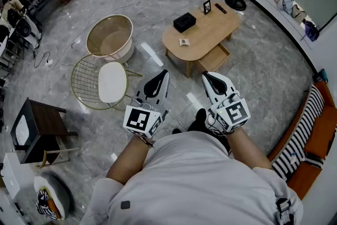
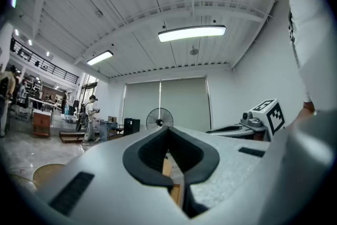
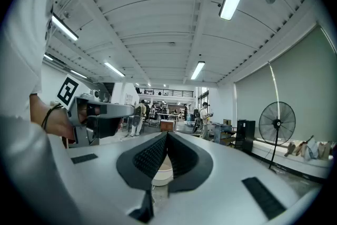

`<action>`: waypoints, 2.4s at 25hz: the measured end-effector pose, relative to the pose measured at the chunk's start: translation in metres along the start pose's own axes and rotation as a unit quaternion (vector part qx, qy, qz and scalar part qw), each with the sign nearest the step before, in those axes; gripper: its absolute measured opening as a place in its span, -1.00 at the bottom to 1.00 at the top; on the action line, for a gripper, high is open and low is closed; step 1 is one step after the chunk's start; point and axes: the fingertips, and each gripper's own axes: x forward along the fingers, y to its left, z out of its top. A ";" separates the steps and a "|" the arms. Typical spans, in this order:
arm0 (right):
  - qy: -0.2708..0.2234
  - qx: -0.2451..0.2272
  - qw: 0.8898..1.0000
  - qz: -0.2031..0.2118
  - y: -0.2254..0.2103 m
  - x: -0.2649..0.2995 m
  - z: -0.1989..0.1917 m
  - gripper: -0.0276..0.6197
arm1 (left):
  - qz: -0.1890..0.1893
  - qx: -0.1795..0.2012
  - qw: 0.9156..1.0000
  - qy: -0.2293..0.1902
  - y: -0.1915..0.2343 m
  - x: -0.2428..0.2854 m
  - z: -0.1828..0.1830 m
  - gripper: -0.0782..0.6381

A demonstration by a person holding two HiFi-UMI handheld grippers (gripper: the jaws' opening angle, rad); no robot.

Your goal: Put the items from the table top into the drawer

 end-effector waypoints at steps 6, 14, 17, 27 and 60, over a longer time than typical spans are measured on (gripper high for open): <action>-0.004 0.000 1.000 -0.004 -0.003 0.003 0.000 -0.84 | -0.002 -0.005 1.000 0.001 0.005 0.002 -0.004 -0.76; -0.006 -0.006 1.000 -0.001 -0.020 0.011 -0.005 -0.84 | 0.001 -0.014 1.000 0.012 0.013 0.024 -0.015 -0.76; -0.006 -0.003 1.000 0.001 -0.035 0.016 -0.012 -0.83 | 0.000 -0.013 1.000 0.016 0.013 0.040 -0.021 -0.76; 0.003 0.017 1.000 0.025 -0.120 0.041 -0.042 -0.84 | 0.008 -0.012 0.999 0.037 0.017 0.128 -0.042 -0.76; 0.015 -0.002 0.995 0.099 -0.325 0.099 -0.076 -0.83 | 0.024 -0.022 0.998 0.048 0.026 0.359 -0.083 -0.76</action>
